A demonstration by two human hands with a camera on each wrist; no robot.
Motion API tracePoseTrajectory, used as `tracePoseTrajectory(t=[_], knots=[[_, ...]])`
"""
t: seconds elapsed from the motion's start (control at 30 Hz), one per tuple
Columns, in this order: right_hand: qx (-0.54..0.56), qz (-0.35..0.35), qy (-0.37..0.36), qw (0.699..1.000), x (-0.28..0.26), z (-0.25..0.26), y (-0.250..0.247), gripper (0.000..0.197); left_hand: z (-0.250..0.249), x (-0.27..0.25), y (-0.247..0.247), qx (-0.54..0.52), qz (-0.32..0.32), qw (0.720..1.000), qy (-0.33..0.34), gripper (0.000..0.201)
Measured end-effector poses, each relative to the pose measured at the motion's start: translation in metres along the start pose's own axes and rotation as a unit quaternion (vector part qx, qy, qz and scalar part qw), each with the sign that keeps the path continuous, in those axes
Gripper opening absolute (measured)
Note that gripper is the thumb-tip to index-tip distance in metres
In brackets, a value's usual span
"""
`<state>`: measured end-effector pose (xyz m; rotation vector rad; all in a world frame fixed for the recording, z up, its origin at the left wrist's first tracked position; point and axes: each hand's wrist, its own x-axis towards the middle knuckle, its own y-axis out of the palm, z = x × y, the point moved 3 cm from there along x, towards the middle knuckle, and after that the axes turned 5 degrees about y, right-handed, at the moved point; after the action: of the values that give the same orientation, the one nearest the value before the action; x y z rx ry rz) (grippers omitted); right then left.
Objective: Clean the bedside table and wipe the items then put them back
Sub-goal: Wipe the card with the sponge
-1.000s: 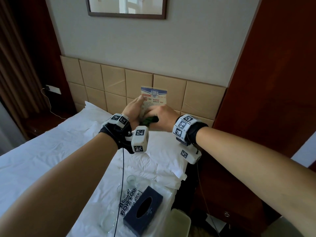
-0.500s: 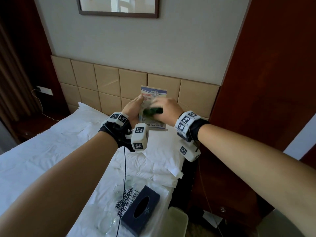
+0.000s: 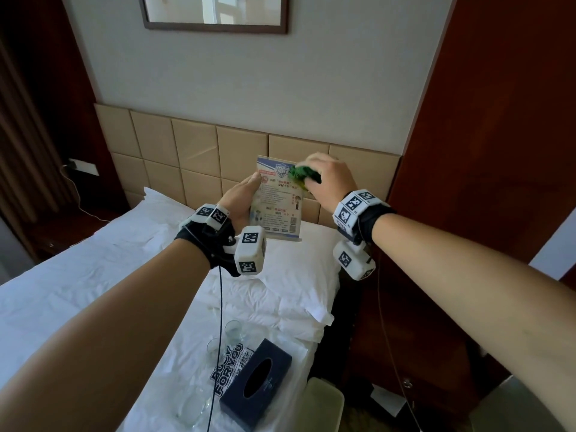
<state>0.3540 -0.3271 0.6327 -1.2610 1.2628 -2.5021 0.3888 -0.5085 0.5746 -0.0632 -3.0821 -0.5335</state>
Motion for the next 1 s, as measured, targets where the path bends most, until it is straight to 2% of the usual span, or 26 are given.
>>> tracePoseTrajectory(t=[0.13, 0.27, 0.47, 0.7, 0.9, 1.0], knots=[[0.007, 0.006, -0.003, 1.000, -0.006, -0.002, 0.004, 0.022, -0.001, 0.005, 0.005, 0.018, -0.025, 0.999, 0.026, 0.044], [0.014, 0.089, -0.024, 0.996, -0.022, -0.008, 0.012, 0.015, 0.003, 0.011, 0.010, -0.001, -0.043, 0.998, 0.036, 0.046], [-0.006, 0.188, -0.056, 0.981, -0.041, -0.017, 0.021, 0.022, 0.008, 0.021, 0.025, -0.014, -0.069, 0.996, 0.057, 0.046], [-0.003, 0.217, -0.061, 0.974, -0.044, -0.029, 0.012, 0.020, 0.020, 0.025, 0.054, -0.022, -0.094, 0.992, 0.076, 0.041], [0.008, 0.263, -0.039, 0.964, -0.051, -0.038, 0.016, 0.020, 0.034, 0.026, 0.072, 0.036, -0.123, 0.987, 0.094, 0.033], [0.043, 0.272, -0.056, 0.960, -0.056, -0.037, 0.020, 0.017, 0.041, 0.026, 0.081, 0.060, -0.149, 0.981, 0.111, 0.030]])
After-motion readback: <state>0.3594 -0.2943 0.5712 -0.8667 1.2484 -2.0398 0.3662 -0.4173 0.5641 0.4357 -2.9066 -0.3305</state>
